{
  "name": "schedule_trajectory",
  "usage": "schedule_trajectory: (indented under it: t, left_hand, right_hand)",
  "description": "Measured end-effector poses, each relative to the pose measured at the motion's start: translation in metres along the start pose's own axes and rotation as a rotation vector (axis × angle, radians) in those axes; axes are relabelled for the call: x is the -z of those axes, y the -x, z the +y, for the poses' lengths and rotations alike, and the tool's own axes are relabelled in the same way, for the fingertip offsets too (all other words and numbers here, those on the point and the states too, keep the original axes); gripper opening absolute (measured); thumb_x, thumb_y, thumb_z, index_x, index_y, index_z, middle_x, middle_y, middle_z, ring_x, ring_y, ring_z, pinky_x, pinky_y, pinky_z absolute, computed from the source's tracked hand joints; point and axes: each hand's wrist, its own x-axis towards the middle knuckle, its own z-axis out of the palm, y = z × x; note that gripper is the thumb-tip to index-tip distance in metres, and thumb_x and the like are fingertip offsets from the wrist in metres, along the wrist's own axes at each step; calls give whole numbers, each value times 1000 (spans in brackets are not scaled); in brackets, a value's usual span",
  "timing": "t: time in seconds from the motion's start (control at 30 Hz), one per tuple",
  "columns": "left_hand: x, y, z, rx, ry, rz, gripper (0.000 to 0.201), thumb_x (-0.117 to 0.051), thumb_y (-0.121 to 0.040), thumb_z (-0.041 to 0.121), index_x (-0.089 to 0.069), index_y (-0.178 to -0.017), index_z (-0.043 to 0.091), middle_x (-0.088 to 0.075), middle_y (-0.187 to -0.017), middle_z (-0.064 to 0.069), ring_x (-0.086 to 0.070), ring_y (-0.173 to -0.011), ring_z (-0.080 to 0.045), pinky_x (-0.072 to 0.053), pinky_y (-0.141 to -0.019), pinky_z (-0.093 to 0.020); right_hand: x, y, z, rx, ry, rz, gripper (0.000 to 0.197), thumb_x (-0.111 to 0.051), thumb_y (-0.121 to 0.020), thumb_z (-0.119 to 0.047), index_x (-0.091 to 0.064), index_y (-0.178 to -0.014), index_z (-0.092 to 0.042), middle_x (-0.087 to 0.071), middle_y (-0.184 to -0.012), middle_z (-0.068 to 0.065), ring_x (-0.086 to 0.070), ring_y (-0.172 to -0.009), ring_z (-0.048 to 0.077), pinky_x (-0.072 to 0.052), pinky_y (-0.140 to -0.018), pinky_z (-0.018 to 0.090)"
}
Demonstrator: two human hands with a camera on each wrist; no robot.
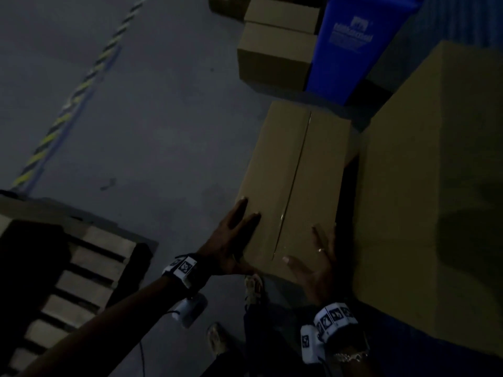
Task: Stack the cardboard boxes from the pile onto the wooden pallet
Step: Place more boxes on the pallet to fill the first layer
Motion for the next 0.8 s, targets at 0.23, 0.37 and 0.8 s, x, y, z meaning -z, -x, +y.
schedule_trajectory:
  t: [0.23,0.37,0.8]
  left_hand:
    - [46,69,16,122,-22,103,116,-76,-71,70,-27,-157,10,-2,-167,-19,-4,-155,-34,-32,-114,-61]
    - [61,132,14,249,-43,155,113,-65,-74,76,-20,-160,17,5,-168,-15,-4,-155,-35,-31,-112,-64]
    - [77,392,25,623,-36,599,113,-70,-70,76,-23,-160,25,4,-169,-8,-15,-153,-35,-38,-110,-61]
  right_hand:
    - [-12,9,-45,206,-100,-123,85,-84,-72,-50,-53,-145,-21,-29,-164,-2,-24,-152,11,-26,-118,19]
    - [-26,16,-91,257,-74,-306,76,-85,-72,-53,-57,-140,-36,-25,-164,-14,-26,-150,9,-34,-115,31]
    - [-121,98,-253,918,230,-709,107,-56,-58,-97,-34,-151,-50,-7,-168,-15,-56,-131,25,-59,-87,44]
